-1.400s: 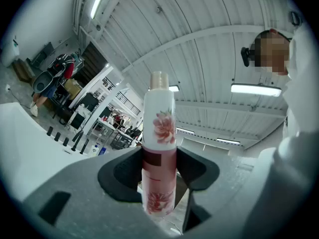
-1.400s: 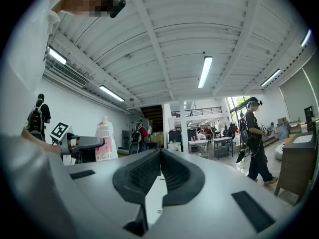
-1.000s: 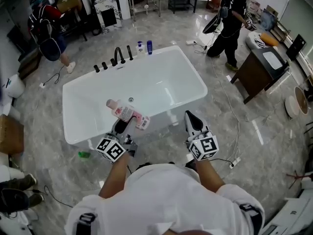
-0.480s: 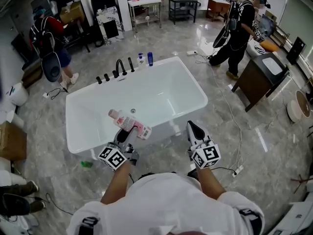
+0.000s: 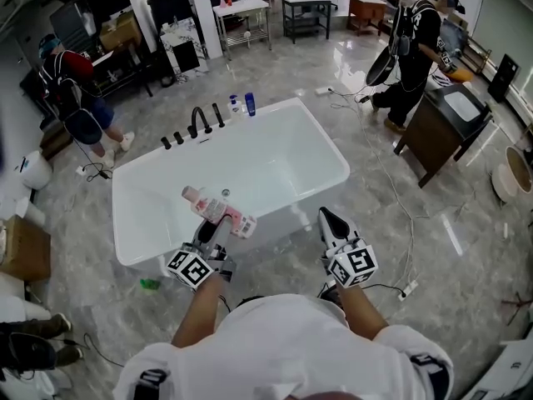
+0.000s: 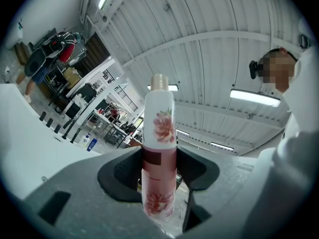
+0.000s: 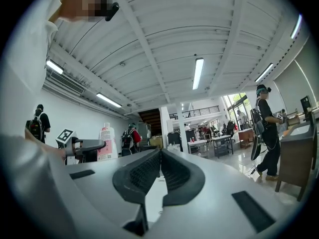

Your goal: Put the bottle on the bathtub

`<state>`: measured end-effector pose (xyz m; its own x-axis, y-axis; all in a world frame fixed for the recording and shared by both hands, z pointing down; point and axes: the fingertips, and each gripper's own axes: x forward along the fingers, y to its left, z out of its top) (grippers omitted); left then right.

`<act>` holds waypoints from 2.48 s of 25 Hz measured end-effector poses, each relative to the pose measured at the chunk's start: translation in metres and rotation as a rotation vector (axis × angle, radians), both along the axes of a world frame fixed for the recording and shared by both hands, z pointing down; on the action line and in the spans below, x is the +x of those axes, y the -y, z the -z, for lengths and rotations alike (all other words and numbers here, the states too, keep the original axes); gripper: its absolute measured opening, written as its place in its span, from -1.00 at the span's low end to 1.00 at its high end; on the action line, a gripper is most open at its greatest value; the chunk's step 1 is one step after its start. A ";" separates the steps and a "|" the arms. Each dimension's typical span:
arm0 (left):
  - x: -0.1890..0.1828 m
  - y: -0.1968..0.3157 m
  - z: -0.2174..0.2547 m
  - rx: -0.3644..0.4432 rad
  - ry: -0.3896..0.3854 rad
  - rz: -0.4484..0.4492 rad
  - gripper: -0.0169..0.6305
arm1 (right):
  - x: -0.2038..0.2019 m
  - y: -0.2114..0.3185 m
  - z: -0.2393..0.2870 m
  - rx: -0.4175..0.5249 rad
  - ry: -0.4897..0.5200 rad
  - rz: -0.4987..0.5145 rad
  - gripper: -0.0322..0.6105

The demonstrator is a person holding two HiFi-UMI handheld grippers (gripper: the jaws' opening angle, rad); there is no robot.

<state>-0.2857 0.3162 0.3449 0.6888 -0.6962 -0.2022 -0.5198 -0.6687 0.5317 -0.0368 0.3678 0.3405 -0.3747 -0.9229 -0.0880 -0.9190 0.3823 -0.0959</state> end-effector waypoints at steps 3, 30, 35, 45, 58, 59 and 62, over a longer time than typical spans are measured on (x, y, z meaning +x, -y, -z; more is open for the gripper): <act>-0.004 -0.006 -0.003 0.010 0.009 -0.005 -0.29 | -0.001 -0.008 -0.004 -0.005 -0.003 -0.003 -0.85; 0.059 0.095 -0.031 -0.049 -0.060 -0.051 -0.29 | 0.061 0.082 -0.033 -0.065 -0.011 -0.032 -0.85; 0.072 0.142 -0.034 -0.046 -0.056 -0.061 -0.29 | 0.067 0.133 -0.031 -0.061 -0.016 -0.024 -0.85; 0.077 0.260 -0.035 -0.076 -0.056 -0.061 -0.29 | 0.072 0.250 -0.016 -0.071 -0.041 -0.018 -0.85; 0.083 0.392 -0.040 -0.078 -0.095 -0.075 -0.29 | 0.059 0.387 -0.009 -0.093 -0.070 0.029 -0.85; 0.083 0.397 -0.042 -0.077 -0.095 -0.075 -0.29 | 0.060 0.394 -0.010 -0.097 -0.066 0.026 -0.85; 0.084 0.410 -0.044 -0.073 -0.096 -0.072 -0.29 | 0.061 0.410 -0.005 -0.081 -0.067 0.032 -0.85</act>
